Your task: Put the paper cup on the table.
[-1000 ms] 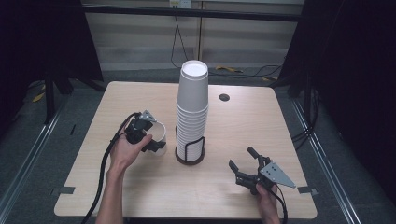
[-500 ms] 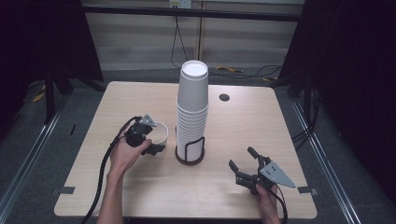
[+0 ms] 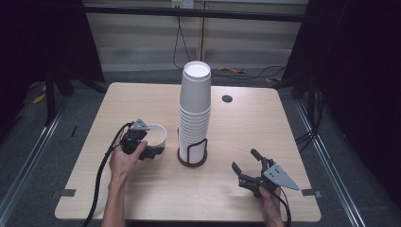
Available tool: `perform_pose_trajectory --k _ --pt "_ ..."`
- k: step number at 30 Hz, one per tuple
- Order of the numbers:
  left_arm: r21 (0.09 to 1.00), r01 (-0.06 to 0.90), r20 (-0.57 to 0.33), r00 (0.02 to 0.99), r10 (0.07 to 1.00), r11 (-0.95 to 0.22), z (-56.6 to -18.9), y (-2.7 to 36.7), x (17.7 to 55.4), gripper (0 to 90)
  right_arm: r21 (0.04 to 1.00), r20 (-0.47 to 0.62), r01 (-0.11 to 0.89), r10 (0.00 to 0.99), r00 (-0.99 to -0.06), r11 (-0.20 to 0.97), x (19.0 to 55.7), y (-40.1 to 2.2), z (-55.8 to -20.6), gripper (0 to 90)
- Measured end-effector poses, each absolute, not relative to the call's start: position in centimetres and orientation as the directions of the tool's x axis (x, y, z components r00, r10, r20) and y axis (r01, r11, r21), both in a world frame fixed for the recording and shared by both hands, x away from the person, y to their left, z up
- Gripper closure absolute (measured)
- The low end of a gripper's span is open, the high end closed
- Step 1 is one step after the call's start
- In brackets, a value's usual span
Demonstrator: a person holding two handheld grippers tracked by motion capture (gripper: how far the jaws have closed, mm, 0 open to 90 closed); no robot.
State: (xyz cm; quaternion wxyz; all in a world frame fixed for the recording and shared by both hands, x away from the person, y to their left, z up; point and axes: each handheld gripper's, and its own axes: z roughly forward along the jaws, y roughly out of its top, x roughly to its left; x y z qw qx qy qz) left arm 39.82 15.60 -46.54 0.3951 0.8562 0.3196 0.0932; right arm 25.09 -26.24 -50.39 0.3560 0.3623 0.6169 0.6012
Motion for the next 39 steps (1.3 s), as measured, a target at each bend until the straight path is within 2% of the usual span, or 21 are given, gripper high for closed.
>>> perform_pose_trajectory --k 10,24,28,39 --pt "0.755 0.454 -0.078 0.779 0.622 -0.474 -47.3 15.7 39.3 13.3 1.000 -0.003 0.019 0.875 -0.484 0.015 25.1 -26.2 -50.4 13.8" --pt "0.794 0.458 -0.118 0.762 0.637 -0.400 -48.9 16.8 37.6 15.1 1.000 -0.004 0.022 0.876 -0.482 0.016 25.1 -26.2 -50.4 13.7" --pt "0.820 0.460 -0.135 0.734 0.665 -0.341 -49.1 17.2 36.6 15.3 1.000 -0.004 0.021 0.877 -0.481 0.016 25.1 -26.2 -50.4 13.7" --pt "0.867 0.415 -0.089 0.676 0.732 -0.277 -48.5 17.7 34.0 14.9 1.000 -0.004 0.021 0.878 -0.479 0.016 25.1 -26.2 -50.4 13.7"
